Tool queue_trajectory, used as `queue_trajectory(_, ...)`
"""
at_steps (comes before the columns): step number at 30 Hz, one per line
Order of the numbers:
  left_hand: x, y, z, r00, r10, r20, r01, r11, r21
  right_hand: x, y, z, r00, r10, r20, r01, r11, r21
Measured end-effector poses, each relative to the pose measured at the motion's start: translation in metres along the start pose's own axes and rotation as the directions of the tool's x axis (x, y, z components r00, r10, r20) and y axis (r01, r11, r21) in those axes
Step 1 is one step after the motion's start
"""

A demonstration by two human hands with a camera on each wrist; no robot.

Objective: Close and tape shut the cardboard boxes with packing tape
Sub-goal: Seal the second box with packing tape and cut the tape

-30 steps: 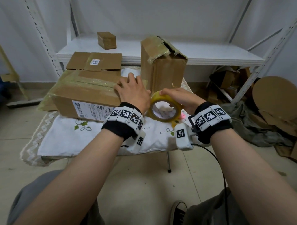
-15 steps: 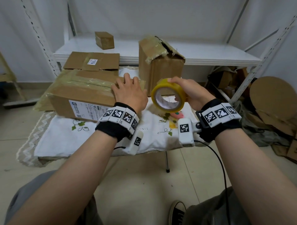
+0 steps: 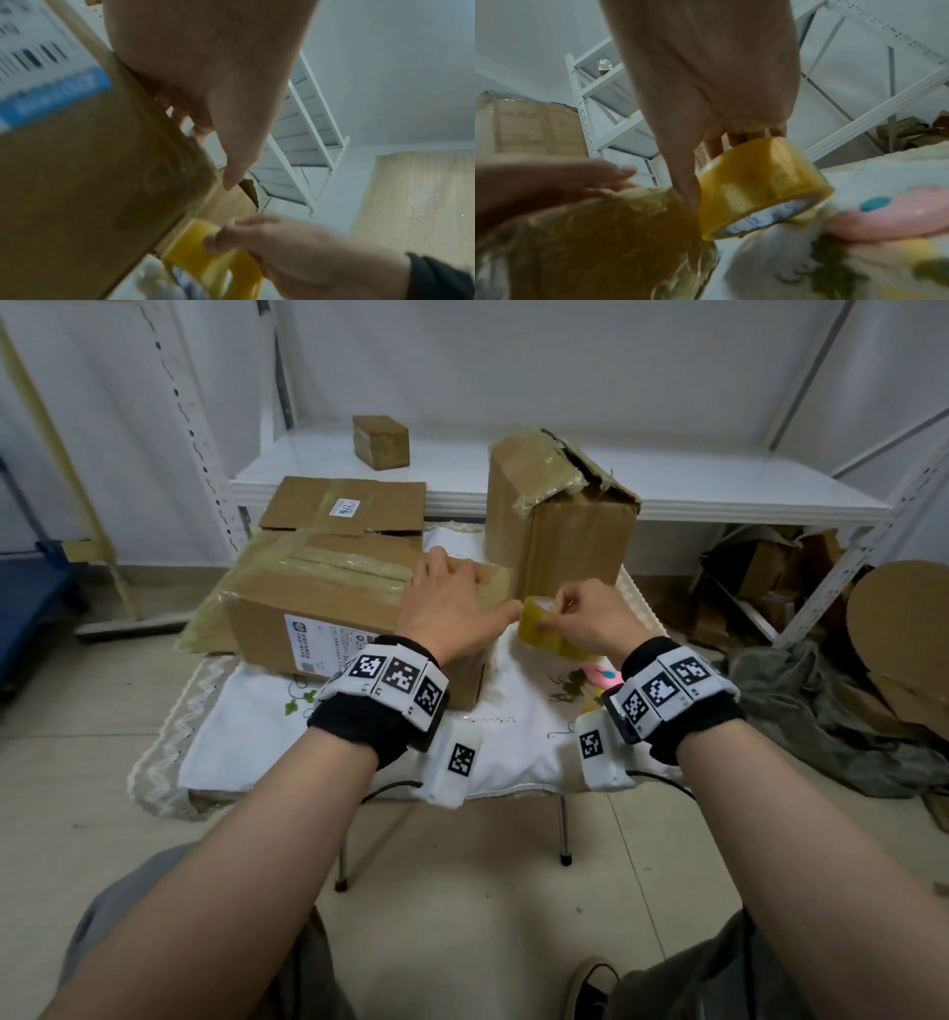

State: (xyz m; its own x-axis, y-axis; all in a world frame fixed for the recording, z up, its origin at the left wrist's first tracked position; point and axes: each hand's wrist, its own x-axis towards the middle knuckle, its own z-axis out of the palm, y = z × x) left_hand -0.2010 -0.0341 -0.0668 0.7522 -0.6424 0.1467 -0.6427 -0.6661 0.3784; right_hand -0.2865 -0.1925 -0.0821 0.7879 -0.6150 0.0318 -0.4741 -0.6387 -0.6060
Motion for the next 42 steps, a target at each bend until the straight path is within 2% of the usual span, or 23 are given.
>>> queue_trajectory(3,-0.001,-0.018,-0.017,0.999,0.004,-0.043,-0.014,0.972,-0.234,0.0,-0.001,0.009,0.997,0.02,0.079,-0.009,0.991,-0.135)
queue_trajectory(5,-0.001,-0.036,-0.031,0.995,-0.007,-0.104,-0.024,0.953,-0.302,-0.002,-0.004,0.012,0.992,0.019,0.124,0.007,0.977,-0.212)
queue_trajectory(7,0.0,-0.058,-0.047,0.98,-0.064,-0.189,-0.003,0.943,-0.332,-0.003,-0.01,0.012,0.995,0.018,0.099,0.001,0.982,-0.191)
queue_trajectory(10,-0.001,-0.098,-0.072,0.933,-0.214,-0.291,0.112,0.937,-0.331,0.0,-0.024,0.005,0.993,0.013,-0.12,0.005,0.99,0.143)
queue_trajectory(12,-0.005,-0.125,-0.083,0.903,-0.302,-0.304,0.204,0.927,-0.314,0.0,-0.035,0.005,0.987,0.028,-0.158,0.033,0.929,0.368)
queue_trajectory(15,-0.009,-0.152,-0.088,0.902,-0.369,-0.223,0.294,0.905,-0.308,-0.004,-0.051,0.017,0.998,0.037,-0.059,-0.004,0.876,0.483)
queue_trajectory(19,-0.008,-0.165,-0.083,0.927,-0.371,-0.058,0.331,0.88,-0.34,0.0,-0.056,0.029,0.988,0.114,-0.105,-0.046,0.863,0.503)
queue_trajectory(25,-0.003,-0.172,-0.08,0.948,-0.316,-0.019,0.287,0.882,-0.373,-0.003,-0.053,0.031,0.977,0.212,0.007,-0.159,0.71,0.686)
queue_trajectory(30,-0.002,-0.17,-0.074,0.945,-0.322,-0.051,0.255,0.828,-0.5,-0.01,-0.05,0.027,0.962,0.249,0.115,-0.244,0.585,0.773)
queue_trajectory(37,0.001,-0.176,-0.07,0.912,-0.408,-0.044,0.269,0.675,-0.687,-0.011,-0.043,0.028,0.952,0.239,0.191,-0.291,0.513,0.808)
queue_trajectory(40,0.002,-0.18,-0.071,0.873,-0.483,0.066,0.343,0.513,-0.787,-0.01,-0.041,0.028,0.953,0.218,0.212,-0.296,0.503,0.812)
queue_trajectory(42,0.003,-0.184,-0.071,0.861,-0.496,0.111,0.37,0.461,-0.807,-0.01,-0.04,0.027,0.949,0.202,0.241,-0.312,0.505,0.805)
